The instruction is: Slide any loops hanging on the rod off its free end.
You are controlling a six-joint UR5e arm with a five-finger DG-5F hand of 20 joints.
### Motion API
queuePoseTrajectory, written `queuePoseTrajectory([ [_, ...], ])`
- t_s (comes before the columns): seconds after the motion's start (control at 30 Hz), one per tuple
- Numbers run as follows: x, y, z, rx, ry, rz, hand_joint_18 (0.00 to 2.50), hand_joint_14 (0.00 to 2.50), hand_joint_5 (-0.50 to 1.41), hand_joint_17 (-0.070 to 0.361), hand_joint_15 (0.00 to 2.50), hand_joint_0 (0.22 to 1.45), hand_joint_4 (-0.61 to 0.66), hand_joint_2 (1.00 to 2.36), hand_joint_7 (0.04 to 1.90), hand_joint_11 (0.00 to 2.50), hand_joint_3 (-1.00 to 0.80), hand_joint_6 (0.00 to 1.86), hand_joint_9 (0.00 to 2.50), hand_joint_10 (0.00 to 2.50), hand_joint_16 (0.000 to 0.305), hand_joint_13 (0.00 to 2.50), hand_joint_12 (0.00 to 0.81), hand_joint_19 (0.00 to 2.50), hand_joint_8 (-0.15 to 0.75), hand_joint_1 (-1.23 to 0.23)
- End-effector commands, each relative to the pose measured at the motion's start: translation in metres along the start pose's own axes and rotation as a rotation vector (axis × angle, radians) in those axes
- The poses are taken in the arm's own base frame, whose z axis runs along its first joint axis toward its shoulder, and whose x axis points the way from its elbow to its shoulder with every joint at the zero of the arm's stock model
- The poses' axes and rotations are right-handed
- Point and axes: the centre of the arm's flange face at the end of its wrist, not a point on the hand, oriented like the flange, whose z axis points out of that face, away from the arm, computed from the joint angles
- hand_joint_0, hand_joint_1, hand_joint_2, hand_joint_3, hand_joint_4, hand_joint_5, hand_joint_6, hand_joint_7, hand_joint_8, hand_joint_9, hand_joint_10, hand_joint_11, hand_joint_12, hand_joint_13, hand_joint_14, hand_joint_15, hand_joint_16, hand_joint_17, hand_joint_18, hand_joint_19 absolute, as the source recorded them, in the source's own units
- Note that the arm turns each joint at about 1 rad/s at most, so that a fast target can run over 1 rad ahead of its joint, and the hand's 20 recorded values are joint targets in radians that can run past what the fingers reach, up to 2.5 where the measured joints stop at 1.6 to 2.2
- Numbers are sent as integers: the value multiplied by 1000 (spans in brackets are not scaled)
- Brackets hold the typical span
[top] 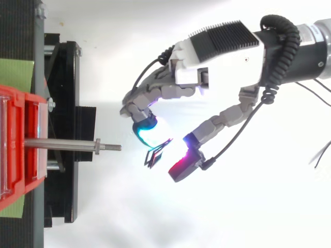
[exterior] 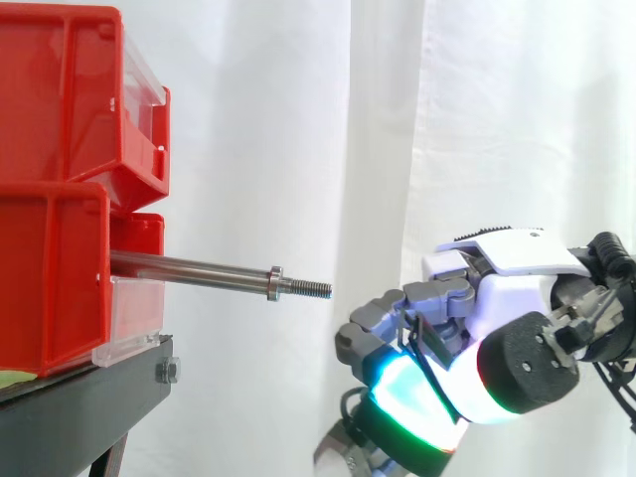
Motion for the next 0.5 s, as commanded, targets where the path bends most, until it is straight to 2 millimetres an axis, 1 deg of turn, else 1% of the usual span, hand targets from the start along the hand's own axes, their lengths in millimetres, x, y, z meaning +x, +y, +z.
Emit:
queuePoseTrajectory([
  [0.0, -5, 5, -11, 51, 28, 17, 645, 0, -204, 110, 0, 563, 227, 1028, 1414, 100, -110, 803, 567, 2, 49, 577, 349, 72, 344, -656],
  [0.1, -7, 7, -20, 91, 54, 36, 644, 0, -203, 110, 0, 567, 236, 1026, 1411, 100, -134, 800, 566, 3, 49, 578, 349, 71, 343, -660],
  [0.13, -12, 10, -23, 95, 53, 42, 644, 0, -201, 110, 0, 571, 241, 1025, 1418, 99, -160, 796, 565, 3, 49, 577, 349, 71, 343, -664],
  [0.27, -18, 16, -32, 140, 57, 105, 654, 0, -199, 111, 0, 575, 242, 1022, 1430, 93, -227, 781, 566, 3, 49, 581, 350, 77, 344, -682],
  [0.33, -18, 15, -34, 162, 53, 139, 658, 0, -198, 112, 0, 572, 244, 1021, 1431, 101, -260, 780, 567, 3, 50, 583, 351, 83, 344, -687],
  [0.47, -19, 12, -44, 245, 46, 264, 665, 0, -194, 113, 0, 563, 243, 1017, 1414, 105, -316, 777, 579, 3, 50, 589, 353, 87, 343, -664],
])
